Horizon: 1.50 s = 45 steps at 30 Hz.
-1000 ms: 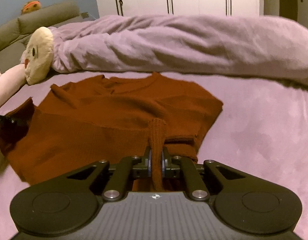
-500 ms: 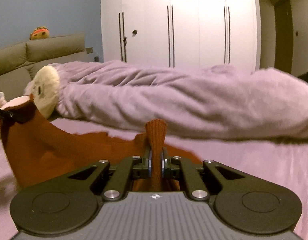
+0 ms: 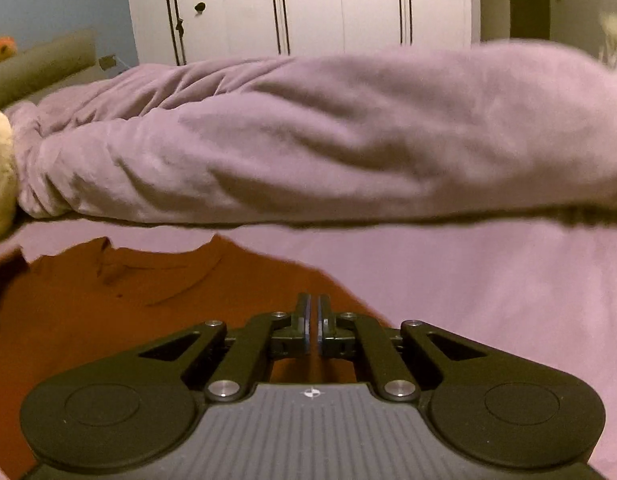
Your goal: Fold small clothes
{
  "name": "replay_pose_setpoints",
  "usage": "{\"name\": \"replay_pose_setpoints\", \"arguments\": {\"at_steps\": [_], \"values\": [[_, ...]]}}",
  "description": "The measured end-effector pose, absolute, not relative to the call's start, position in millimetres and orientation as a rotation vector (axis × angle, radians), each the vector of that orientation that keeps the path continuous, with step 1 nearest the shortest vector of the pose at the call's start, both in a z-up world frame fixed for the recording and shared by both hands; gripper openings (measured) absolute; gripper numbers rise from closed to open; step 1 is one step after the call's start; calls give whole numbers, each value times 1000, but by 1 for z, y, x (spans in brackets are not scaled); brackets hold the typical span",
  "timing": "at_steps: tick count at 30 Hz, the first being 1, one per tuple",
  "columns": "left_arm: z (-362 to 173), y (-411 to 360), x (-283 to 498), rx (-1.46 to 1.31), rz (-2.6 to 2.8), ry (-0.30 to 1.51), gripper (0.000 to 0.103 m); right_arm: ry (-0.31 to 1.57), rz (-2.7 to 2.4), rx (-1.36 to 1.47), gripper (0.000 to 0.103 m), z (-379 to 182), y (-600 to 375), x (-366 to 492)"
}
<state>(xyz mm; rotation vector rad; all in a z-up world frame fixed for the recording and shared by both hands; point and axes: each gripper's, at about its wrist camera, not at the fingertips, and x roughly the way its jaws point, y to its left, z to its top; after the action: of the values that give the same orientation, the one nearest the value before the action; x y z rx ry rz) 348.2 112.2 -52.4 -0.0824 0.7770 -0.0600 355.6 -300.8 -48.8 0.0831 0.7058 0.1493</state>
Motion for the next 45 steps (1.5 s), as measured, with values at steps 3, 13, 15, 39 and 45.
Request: {"name": "replay_pose_setpoints", "arguments": {"at_steps": [3,13,15,39,45], "values": [[-56,119,351,-114,-81,776,40,722,200,117,20,-53,-307,355],[-62,111,364,-117,-180,829,73,797,216,17,36,-67,-286,380],[-68,110,371,-113,-157,864,53,813,221,32,35,-70,-285,383],[9,87,396,28,64,577,6,481,70,-187,5,-8,-254,383],[-43,70,415,128,156,679,21,528,21,-262,5,-43,-246,407]]}}
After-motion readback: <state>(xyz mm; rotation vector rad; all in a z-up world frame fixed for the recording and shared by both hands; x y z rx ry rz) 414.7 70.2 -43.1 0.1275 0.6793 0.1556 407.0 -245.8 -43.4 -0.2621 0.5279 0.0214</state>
